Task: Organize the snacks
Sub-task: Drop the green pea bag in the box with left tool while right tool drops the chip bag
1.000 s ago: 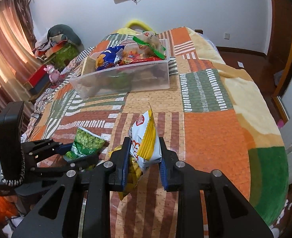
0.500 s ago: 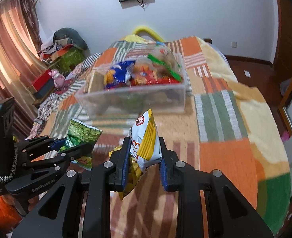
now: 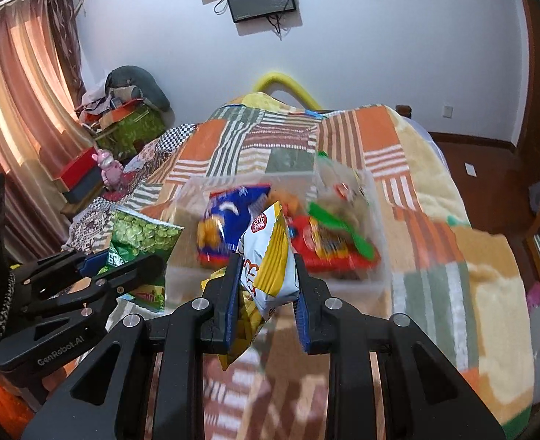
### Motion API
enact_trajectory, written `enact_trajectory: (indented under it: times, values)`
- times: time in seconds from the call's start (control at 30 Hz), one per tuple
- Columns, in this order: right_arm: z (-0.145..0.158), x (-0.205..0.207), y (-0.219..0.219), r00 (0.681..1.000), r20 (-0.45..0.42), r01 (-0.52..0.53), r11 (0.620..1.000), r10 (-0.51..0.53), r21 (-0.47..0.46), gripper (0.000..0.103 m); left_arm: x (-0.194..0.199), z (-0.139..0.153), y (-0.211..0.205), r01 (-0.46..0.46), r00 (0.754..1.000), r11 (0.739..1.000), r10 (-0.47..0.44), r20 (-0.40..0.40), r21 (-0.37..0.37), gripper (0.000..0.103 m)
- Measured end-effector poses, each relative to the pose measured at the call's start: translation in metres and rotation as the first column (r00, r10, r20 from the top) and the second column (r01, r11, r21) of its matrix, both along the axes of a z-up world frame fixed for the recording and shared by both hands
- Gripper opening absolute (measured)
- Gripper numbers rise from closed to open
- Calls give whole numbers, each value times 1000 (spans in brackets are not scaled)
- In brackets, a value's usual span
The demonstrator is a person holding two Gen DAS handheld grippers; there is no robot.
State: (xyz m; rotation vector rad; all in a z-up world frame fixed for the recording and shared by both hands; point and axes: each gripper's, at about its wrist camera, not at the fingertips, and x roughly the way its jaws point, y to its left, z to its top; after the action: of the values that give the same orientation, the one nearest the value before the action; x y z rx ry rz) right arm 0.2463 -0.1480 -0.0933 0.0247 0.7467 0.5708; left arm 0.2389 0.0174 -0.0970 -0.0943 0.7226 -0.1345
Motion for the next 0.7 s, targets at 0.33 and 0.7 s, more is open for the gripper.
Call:
enact_trajectory:
  times: [0.33,0.7]
  values:
    - [-3,44,34,1000,23,-2,997,4,-81,23,47,-2,7,-18,1000,999,18,13,29,29]
    - [-3,45,23,1000,24,-13,991,17,-132,27,63,-11,20,-82,996,996,82,-22,23,52]
